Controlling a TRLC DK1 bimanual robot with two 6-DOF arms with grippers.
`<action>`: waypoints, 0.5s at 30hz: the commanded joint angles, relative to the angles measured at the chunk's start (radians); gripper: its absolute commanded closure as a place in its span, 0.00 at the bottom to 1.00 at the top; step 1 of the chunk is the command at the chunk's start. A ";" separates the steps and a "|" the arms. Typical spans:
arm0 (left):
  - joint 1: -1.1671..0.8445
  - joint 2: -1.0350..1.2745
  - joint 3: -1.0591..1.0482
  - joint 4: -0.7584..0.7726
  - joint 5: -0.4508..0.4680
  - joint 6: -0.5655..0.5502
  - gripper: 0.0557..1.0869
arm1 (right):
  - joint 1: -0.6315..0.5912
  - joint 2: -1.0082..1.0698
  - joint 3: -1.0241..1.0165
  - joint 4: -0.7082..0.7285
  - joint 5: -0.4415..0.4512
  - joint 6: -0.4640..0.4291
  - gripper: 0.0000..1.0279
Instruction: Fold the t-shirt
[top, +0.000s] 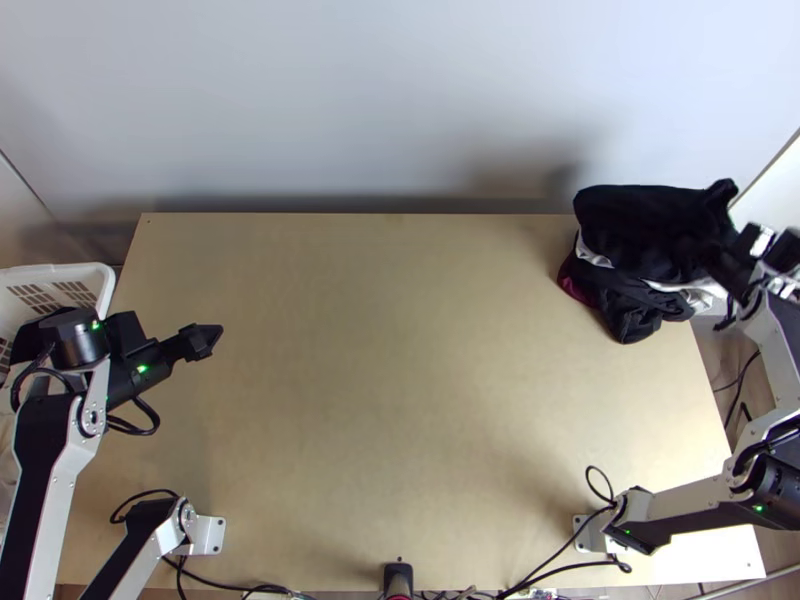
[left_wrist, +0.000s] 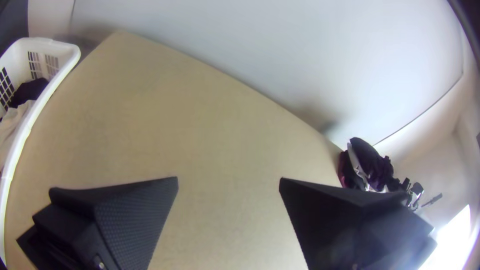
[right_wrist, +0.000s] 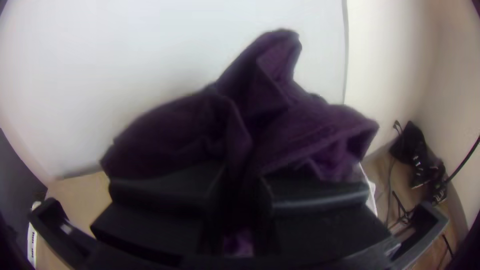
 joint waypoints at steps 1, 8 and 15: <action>0.006 -0.031 -0.009 -0.015 -0.001 0.005 0.04 | -0.076 0.038 -0.139 0.066 -0.004 -0.078 0.97; 0.016 -0.063 -0.016 -0.040 -0.001 0.012 0.04 | -0.146 0.115 -0.140 0.125 -0.004 -0.126 0.97; 0.026 -0.094 -0.016 -0.055 -0.001 0.028 0.04 | -0.152 -0.024 -0.134 0.126 -0.004 -0.028 0.42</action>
